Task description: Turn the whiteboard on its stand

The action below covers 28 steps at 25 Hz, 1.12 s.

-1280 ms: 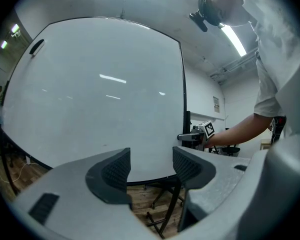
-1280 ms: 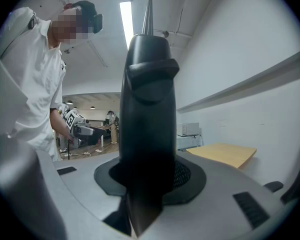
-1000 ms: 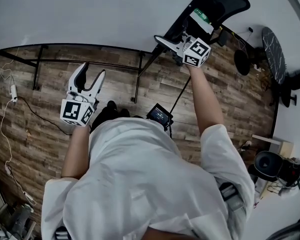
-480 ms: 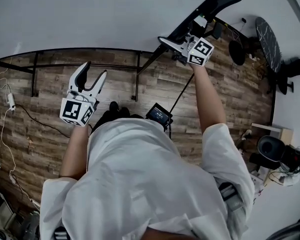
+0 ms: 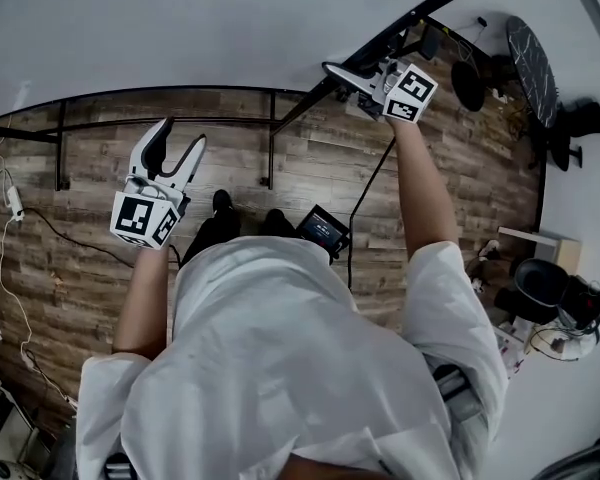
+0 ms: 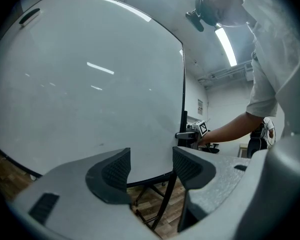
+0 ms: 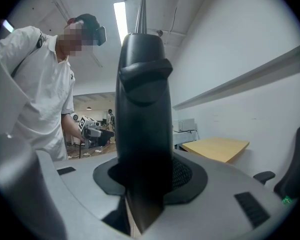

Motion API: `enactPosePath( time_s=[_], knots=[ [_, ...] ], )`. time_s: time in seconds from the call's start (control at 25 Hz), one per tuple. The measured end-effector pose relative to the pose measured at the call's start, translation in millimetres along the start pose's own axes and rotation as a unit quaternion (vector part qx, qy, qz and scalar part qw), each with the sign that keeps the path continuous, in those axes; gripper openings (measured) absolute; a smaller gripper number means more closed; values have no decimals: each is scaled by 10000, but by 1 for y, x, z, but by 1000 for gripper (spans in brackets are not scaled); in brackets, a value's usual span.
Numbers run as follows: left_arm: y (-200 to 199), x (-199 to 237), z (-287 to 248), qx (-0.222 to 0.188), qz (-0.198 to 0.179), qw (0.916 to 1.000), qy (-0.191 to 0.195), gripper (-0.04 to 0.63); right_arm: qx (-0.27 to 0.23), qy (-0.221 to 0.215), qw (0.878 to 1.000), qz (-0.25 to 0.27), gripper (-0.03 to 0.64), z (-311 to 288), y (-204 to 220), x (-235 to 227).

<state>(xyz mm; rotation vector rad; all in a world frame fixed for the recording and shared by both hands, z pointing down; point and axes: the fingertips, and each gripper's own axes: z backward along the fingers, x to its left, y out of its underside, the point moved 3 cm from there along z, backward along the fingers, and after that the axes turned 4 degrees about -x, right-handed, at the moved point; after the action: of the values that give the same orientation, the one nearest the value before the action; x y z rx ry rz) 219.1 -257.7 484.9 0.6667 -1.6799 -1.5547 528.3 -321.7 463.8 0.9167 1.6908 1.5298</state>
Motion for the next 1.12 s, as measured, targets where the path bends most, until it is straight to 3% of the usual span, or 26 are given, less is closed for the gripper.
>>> enactPosePath(
  time_s=[0.6,1.12],
  knots=[
    [-3,-83,-25,-130,-60,9998,-126,270,-45,91,9999,46,153,67,3,0],
    [3,-118,-26,-88,-87,9998,-160,270,-21,134,9999,68,153,109,5,5]
  ],
)
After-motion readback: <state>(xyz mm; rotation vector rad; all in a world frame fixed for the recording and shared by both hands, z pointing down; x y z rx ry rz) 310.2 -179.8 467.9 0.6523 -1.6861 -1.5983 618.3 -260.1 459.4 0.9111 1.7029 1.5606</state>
